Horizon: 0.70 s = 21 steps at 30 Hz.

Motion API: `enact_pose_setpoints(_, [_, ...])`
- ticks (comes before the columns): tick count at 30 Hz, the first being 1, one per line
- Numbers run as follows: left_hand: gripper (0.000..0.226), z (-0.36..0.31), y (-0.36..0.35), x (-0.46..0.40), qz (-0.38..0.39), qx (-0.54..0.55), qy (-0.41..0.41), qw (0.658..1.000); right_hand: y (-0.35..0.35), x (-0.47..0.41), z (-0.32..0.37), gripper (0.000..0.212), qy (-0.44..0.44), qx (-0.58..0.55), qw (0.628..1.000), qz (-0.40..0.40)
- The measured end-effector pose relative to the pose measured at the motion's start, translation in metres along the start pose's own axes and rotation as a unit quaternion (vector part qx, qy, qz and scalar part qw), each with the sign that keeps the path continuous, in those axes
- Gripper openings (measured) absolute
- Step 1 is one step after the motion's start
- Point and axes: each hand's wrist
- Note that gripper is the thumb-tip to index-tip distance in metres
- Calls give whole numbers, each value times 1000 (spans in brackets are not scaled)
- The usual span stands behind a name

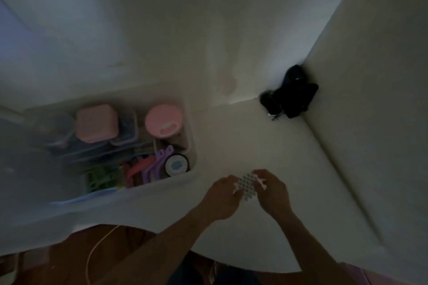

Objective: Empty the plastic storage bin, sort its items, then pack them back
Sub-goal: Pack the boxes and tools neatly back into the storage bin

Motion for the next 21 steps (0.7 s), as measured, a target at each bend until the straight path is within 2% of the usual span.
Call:
enact_pose_setpoints(2, [50,7,-33,-23,67,36,133,988,-16,-10,-22,55,6,29,997,71])
enact_pose_setpoints(3, [49,7,-43,-32,56,62,183,980,-22,-14,-28,60,10,36,995,97])
enact_pose_setpoints(5, [39,5,-61,-43,22,127,236,963,-32,-20,-37,67,27,61,989,134])
enact_pose_setpoints(7, [37,1,-71,-49,-7,191,243,951,-36,-23,-44,70,47,73,987,133])
enact_pose_setpoints(9, [37,5,-80,-50,-51,224,214,949,-30,-19,-45,73,41,43,993,104])
enact_pose_setpoints(11, [35,-3,-75,-45,-114,243,158,950,-16,-9,-39,70,46,-4,998,42])
enact_pose_setpoints(13, [33,-24,-47,-29,-136,238,105,956,7,6,-21,67,58,-54,996,-27])
enact_pose_setpoints(15, [37,-38,-10,-10,-190,203,31,960,29,19,11,67,103,-96,988,-70])
enact_pose_setpoints(17, [37,-42,30,10,-260,189,-35,946,42,28,53,68,167,-112,975,-94])
enact_pose_setpoints(21, [32,-19,116,42,-370,148,-49,916,36,32,150,56,260,-123,951,-110])
Point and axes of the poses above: each hand's wrist, its own x-axis away from the middle knuckle, its own y-axis out of the back of the hand, z = x × y, and after that the axes turned 7 degrees about -y, right-handed
